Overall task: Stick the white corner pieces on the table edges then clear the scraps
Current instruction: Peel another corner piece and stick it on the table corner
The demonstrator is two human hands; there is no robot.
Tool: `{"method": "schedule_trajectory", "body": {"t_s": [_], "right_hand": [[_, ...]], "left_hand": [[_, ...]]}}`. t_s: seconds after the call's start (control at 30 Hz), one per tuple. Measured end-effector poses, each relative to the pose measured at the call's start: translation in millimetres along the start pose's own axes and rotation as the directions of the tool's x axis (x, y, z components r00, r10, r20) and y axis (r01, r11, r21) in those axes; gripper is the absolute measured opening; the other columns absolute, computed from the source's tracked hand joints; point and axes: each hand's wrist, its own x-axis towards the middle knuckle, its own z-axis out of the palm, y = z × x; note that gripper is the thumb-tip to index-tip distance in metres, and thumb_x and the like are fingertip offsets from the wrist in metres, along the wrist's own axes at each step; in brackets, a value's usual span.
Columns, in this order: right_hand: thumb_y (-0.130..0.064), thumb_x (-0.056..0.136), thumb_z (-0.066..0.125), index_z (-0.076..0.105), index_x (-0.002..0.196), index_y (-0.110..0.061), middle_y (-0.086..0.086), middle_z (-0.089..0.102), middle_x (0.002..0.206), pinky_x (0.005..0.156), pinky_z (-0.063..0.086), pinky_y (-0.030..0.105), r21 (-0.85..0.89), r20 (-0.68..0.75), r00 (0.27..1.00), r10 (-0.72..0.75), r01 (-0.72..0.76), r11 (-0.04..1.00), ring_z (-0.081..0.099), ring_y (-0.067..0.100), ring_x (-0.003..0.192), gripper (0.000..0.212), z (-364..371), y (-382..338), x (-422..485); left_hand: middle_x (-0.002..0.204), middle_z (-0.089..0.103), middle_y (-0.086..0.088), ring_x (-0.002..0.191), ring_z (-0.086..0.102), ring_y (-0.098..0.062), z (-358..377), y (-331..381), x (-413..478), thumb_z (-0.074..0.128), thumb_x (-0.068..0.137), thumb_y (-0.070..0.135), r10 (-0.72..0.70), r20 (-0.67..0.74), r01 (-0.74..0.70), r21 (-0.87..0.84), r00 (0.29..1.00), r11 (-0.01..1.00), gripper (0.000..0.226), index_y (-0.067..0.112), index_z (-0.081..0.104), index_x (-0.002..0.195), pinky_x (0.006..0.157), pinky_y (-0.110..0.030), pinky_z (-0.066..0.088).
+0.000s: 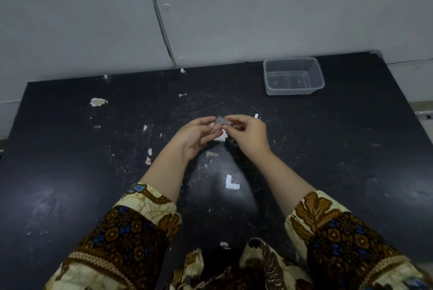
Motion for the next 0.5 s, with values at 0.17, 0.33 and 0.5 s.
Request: {"method": "schedule_trajectory", "body": {"t_s": [0.17, 0.33, 0.5], "right_hand": [[-0.012, 0.079, 0.073, 0.074, 0.099, -0.014, 0.0, 0.069, 0.092, 0.073, 0.049, 0.01, -0.089, -0.121, 0.988, -0.094, 0.083, 0.993, 0.063, 0.002, 0.074, 0.02, -18, 8, -9], [-0.013, 0.079, 0.071, 0.074, 0.097, -0.013, -0.001, 0.065, 0.092, 0.073, 0.049, 0.01, -0.136, -0.221, 0.968, -0.116, 0.087, 0.987, 0.062, 0.003, 0.073, 0.018, -42, 19, -22], [-0.026, 0.081, 0.072, 0.073, 0.099, -0.019, -0.004, 0.066, 0.094, 0.083, 0.054, 0.027, -0.222, -0.229, 0.96, -0.162, 0.111, 0.969, 0.066, 0.008, 0.084, 0.019, -70, 32, -33]], "left_hand": [[0.088, 0.073, 0.008, 0.083, 0.07, -0.003, 18, -5, 7, 0.04, 0.1, 0.013, -0.044, 0.077, 0.036, 0.099, 0.996, 0.994, 0.028, 0.019, 0.059, 0.119, 0.096, -0.029, 0.044], [0.083, 0.074, 0.007, 0.089, 0.067, -0.01, 48, -16, 10, 0.037, 0.101, 0.031, -0.132, 0.14, 0.109, 0.164, 0.981, 0.98, 0.028, 0.025, 0.064, 0.095, 0.111, -0.042, 0.026], [0.101, 0.069, 0.001, 0.096, 0.064, -0.013, 80, -28, 7, 0.035, 0.099, 0.044, -0.196, 0.183, 0.154, 0.222, 0.963, 0.963, 0.031, 0.027, 0.062, 0.095, 0.106, -0.041, 0.028]]}}
